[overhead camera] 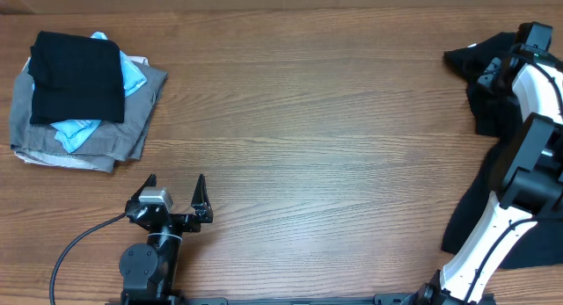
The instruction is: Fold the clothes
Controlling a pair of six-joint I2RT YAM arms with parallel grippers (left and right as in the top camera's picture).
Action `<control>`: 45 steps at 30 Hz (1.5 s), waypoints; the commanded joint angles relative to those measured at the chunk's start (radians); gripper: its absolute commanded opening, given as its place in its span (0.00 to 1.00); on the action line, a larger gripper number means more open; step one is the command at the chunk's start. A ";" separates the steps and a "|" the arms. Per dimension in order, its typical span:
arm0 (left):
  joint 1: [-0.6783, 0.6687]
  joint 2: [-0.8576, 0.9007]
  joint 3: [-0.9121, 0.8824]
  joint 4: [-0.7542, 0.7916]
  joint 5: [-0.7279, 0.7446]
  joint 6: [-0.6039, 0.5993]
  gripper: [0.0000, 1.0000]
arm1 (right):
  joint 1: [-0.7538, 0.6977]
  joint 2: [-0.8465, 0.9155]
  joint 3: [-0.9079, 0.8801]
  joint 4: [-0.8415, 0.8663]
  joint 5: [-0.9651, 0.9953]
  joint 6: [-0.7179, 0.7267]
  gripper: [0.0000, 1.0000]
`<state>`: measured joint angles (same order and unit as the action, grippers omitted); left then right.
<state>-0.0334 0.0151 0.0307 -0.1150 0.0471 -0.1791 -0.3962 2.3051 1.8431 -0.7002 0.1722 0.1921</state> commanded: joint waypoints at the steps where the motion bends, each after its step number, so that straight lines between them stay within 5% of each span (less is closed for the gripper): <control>1: -0.006 -0.010 -0.008 0.003 -0.014 0.023 1.00 | -0.029 0.017 -0.017 0.002 0.007 -0.008 0.42; 6: -0.006 -0.010 -0.008 0.003 -0.014 0.023 1.00 | -0.026 0.013 0.022 -0.032 0.007 -0.071 0.56; 15: -0.006 -0.010 -0.008 0.003 -0.014 0.023 1.00 | 0.005 0.012 0.212 -0.203 -0.094 -0.085 0.65; 20: -0.006 -0.010 -0.008 0.003 -0.014 0.023 1.00 | 0.037 0.012 0.241 -0.245 -0.171 -0.093 0.64; 30: -0.006 -0.010 -0.008 0.003 -0.014 0.023 1.00 | 0.124 0.013 0.238 -0.256 -0.151 -0.386 0.59; 45: -0.006 -0.010 -0.008 0.003 -0.014 0.023 1.00 | 0.150 0.043 0.237 -0.287 -0.097 -0.629 0.61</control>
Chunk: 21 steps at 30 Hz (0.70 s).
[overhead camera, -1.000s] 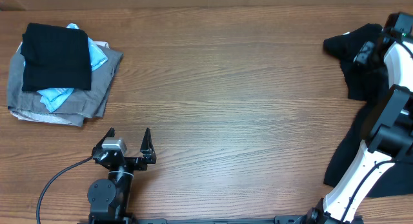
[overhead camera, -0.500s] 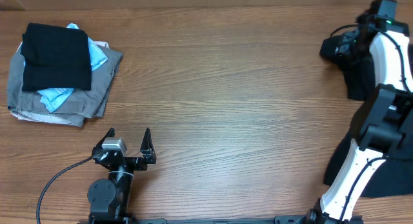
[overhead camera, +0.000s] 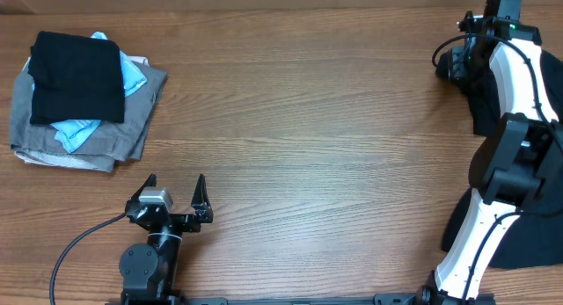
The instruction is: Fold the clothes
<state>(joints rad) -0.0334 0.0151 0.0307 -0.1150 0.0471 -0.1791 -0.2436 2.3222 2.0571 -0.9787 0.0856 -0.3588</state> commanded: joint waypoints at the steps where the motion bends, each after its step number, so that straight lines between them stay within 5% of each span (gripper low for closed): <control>1: -0.006 -0.010 -0.008 0.003 -0.014 0.023 1.00 | 0.000 0.036 0.023 -0.019 -0.018 -0.099 0.61; 6: -0.006 -0.010 -0.008 0.003 -0.014 0.023 1.00 | 0.008 0.068 0.004 -0.016 -0.016 -0.121 0.66; 8: -0.006 -0.010 -0.008 0.003 -0.014 0.023 1.00 | 0.008 0.071 -0.004 -0.001 -0.012 -0.118 0.56; 14: -0.006 -0.010 -0.008 0.003 -0.014 0.023 1.00 | 0.008 0.070 0.004 0.027 -0.010 -0.010 0.04; 21: -0.006 -0.010 -0.008 0.003 -0.014 0.023 1.00 | 0.009 0.068 0.005 -0.015 -0.190 0.060 0.04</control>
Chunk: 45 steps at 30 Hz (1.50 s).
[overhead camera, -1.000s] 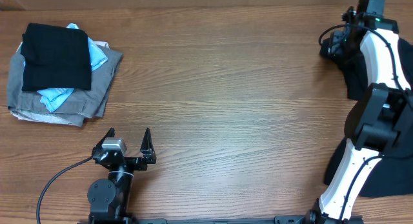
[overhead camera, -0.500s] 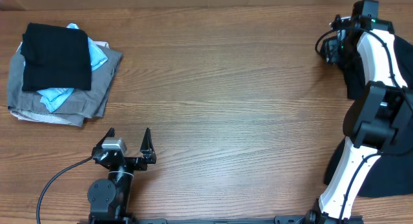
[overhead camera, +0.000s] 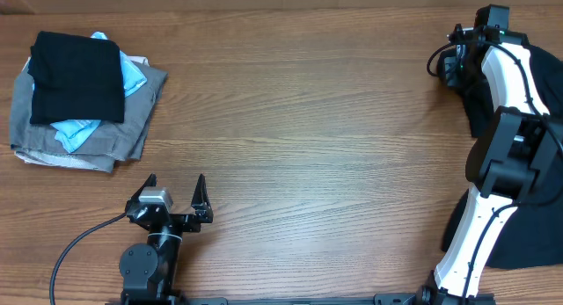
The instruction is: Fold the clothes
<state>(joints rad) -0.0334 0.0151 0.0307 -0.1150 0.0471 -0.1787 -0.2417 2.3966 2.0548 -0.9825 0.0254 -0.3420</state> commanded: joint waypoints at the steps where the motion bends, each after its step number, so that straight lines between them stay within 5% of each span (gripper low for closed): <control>1: -0.006 -0.010 -0.008 0.003 -0.014 0.022 1.00 | 0.009 -0.007 0.007 -0.020 -0.174 0.057 0.04; 13: -0.006 -0.010 -0.008 0.003 -0.014 0.022 1.00 | 0.117 -0.008 0.007 -0.187 -0.858 0.080 0.04; 24: -0.006 -0.010 -0.008 0.003 -0.014 0.022 1.00 | 0.358 -0.008 0.007 -0.158 -0.615 0.309 0.04; 33: -0.006 -0.010 -0.008 0.003 -0.014 0.022 1.00 | 0.412 -0.008 0.007 -0.021 -0.425 0.389 0.04; 35: -0.006 -0.010 -0.008 0.003 -0.014 0.022 1.00 | 0.396 -0.008 0.007 -0.005 -0.400 0.433 0.28; 38: -0.006 -0.010 -0.008 0.003 -0.014 0.022 1.00 | 0.365 -0.008 0.007 -0.006 -0.318 0.514 0.36; 40: -0.006 -0.010 -0.008 0.003 -0.014 0.022 1.00 | 0.344 -0.008 0.007 -0.005 -0.307 0.517 0.59; 45: -0.006 -0.010 -0.008 0.003 -0.014 0.022 1.00 | 0.325 -0.020 0.033 -0.071 -0.424 0.465 0.64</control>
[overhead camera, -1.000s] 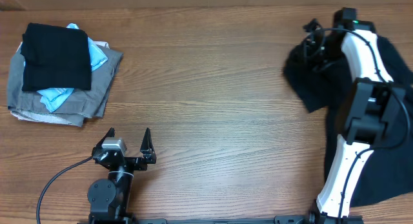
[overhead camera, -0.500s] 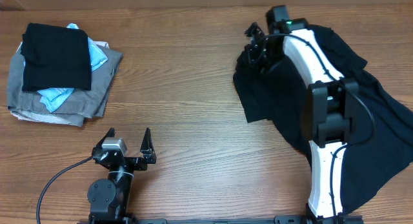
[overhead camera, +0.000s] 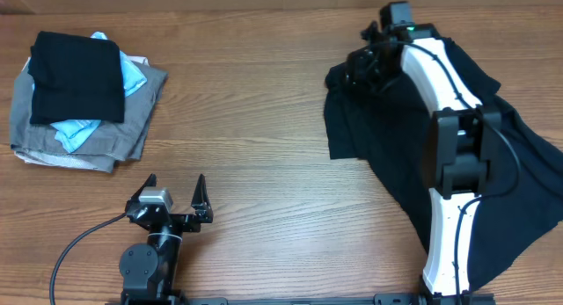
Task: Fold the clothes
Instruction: 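Drag the black t-shirt leftward to the table center with the right gripper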
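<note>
A large black garment (overhead camera: 493, 156) lies spread over the right side of the table, reaching from the far middle-right to the right edge. At the garment's far left corner my right gripper (overhead camera: 359, 70) is shut on the cloth; its fingers are dark against the fabric and hard to make out. My left gripper (overhead camera: 176, 184) stands open near the front left, with nothing between its fingers, far from the garment.
A pile of folded clothes sits at the far left: a black piece (overhead camera: 77, 76) on top, light blue cloth (overhead camera: 75, 132) under it, and grey cloth (overhead camera: 123, 142) at the bottom. The white right arm (overhead camera: 453, 120) crosses over the black garment.
My right gripper was at the far right edge on the bunched black garment. It is now well to the left, and the garment lies drawn out across the right side of the table. The left arm is unchanged.
The right gripper was first over the bunched black garment at the right edge. At the two later moments it was at the garment's far left corner. Now the gripper is further left with the cloth drawn onto the table. The left gripper stayed open throughout.
</note>
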Controlling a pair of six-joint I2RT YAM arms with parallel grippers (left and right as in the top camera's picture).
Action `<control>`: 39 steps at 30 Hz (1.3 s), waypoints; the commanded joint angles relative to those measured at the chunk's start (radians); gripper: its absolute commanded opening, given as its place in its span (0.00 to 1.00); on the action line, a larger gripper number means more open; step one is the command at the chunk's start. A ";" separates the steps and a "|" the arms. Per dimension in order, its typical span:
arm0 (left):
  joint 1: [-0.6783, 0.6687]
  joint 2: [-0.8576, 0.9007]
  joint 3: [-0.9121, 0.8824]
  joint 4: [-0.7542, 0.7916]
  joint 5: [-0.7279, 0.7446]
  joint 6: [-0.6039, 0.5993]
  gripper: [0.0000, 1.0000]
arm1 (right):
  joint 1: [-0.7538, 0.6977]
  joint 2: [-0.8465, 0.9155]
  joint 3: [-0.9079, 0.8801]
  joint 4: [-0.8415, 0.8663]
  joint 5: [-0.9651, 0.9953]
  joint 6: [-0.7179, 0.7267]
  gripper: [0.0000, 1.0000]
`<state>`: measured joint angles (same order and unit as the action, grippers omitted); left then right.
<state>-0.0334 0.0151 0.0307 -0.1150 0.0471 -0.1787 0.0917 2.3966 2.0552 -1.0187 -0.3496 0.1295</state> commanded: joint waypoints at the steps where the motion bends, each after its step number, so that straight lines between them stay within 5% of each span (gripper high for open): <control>1: -0.006 -0.010 -0.008 0.003 -0.014 0.022 1.00 | -0.009 -0.029 0.041 -0.055 -0.052 -0.006 0.64; 15: -0.006 -0.010 -0.008 0.003 -0.014 0.022 1.00 | 0.013 -0.193 0.072 -0.391 -0.051 -0.006 0.73; 17: -0.006 -0.010 -0.008 0.003 -0.014 0.022 1.00 | 0.032 -0.192 0.069 -0.444 -0.047 -0.010 0.61; 23: -0.006 -0.010 -0.008 0.003 -0.014 0.022 1.00 | 0.114 -0.191 -0.051 -0.467 0.016 0.025 0.04; 39: -0.006 -0.010 -0.008 0.003 -0.014 0.022 1.00 | 0.203 -0.191 -0.485 -0.053 0.180 0.337 0.04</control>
<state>-0.0334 0.0151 0.0303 -0.1146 0.0471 -0.1787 0.2821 2.2127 1.6360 -1.1221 -0.2020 0.3843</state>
